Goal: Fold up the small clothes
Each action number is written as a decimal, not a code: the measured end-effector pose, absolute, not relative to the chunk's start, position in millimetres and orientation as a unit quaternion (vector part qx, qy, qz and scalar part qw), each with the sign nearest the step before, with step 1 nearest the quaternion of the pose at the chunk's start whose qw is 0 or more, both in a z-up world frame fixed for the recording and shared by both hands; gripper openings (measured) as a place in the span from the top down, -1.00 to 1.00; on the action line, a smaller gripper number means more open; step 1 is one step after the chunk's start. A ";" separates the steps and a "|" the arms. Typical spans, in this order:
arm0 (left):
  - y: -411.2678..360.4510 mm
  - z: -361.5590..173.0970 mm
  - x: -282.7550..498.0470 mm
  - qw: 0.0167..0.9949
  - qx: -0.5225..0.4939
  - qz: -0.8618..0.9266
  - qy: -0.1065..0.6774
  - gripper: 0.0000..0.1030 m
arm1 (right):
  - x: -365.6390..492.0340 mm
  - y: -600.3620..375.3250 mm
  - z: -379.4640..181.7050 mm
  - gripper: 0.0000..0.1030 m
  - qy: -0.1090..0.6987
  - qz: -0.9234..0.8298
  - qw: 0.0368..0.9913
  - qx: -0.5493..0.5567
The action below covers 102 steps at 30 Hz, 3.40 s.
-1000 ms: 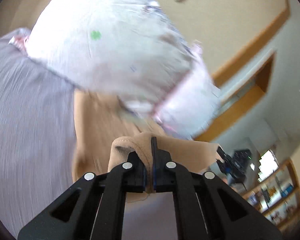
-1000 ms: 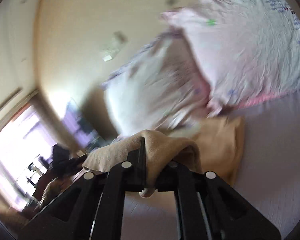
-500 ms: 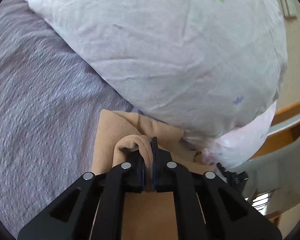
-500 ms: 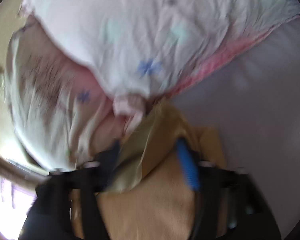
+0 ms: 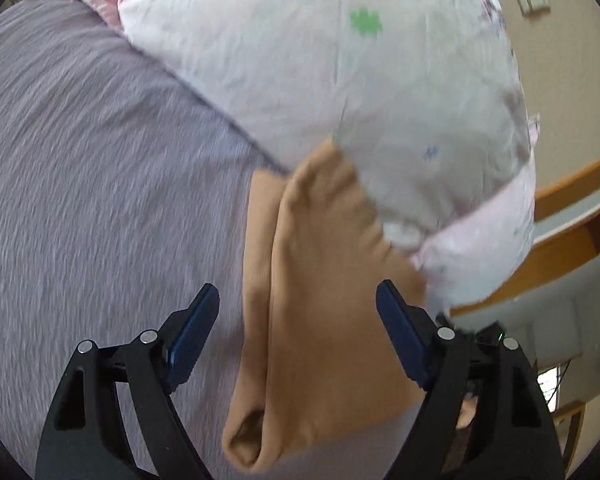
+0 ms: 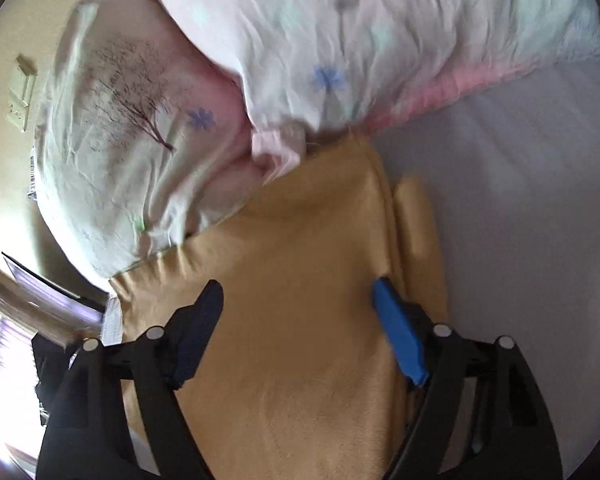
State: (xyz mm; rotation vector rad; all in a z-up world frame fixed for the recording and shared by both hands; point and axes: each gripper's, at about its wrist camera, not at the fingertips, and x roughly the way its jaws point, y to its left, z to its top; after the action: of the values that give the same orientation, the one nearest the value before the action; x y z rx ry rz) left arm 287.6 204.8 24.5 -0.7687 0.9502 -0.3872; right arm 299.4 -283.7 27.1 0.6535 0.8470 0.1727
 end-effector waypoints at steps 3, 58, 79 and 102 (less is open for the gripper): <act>190.7 13.9 274.0 0.796 -0.340 -0.187 0.465 -0.57 | 268.5 -287.3 42.1 -0.60 0.342 0.106 0.873 0.331; -45.3 10.8 309.7 0.761 -0.243 -0.311 0.516 0.26 | 244.9 -330.4 3.7 0.41 0.392 0.185 0.821 0.371; 31.1 81.1 168.3 0.856 -0.103 -0.345 0.371 -0.26 | 175.6 -222.4 63.2 -0.55 0.367 0.334 0.792 0.355; 50.9 25.0 128.0 0.883 0.038 -0.107 0.456 -0.97 | 102.6 -176.6 27.7 -0.96 0.418 0.053 0.905 0.055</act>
State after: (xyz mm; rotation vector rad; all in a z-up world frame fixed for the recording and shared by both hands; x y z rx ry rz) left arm 128.0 50.9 25.0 0.0784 0.9492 -0.2220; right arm 102.6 -176.6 27.7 0.1128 0.8640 0.1102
